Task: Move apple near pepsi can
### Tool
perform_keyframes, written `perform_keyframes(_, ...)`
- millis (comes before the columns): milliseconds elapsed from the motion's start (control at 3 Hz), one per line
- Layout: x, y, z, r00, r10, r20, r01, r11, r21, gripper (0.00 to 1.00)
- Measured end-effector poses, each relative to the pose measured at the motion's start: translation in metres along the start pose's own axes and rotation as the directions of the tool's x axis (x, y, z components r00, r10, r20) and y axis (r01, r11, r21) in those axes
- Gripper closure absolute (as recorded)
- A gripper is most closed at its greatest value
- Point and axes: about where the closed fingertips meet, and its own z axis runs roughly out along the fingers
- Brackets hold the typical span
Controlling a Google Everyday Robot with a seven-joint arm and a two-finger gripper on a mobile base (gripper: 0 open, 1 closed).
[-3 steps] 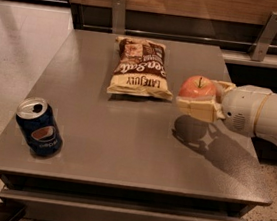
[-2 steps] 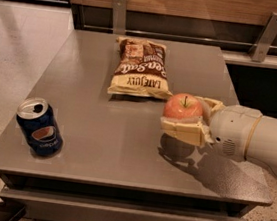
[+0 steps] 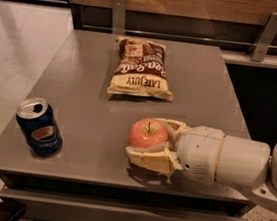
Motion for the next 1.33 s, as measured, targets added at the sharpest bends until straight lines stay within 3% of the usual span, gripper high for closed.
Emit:
perform_keyframes(667,-0.013,0.021,0.047,0.995,-0.098,-0.029,0.095,0.9914,-0.09,1.0)
perform_keyframes(1000,-0.014,0.031,0.066,0.99,-0.132,-0.042,0.124,0.9814,-0.147,1.0)
perform_keyframes(1333,-0.013,0.04,0.085,0.99,-0.133,-0.043,0.119,0.963,-0.242,1.0)
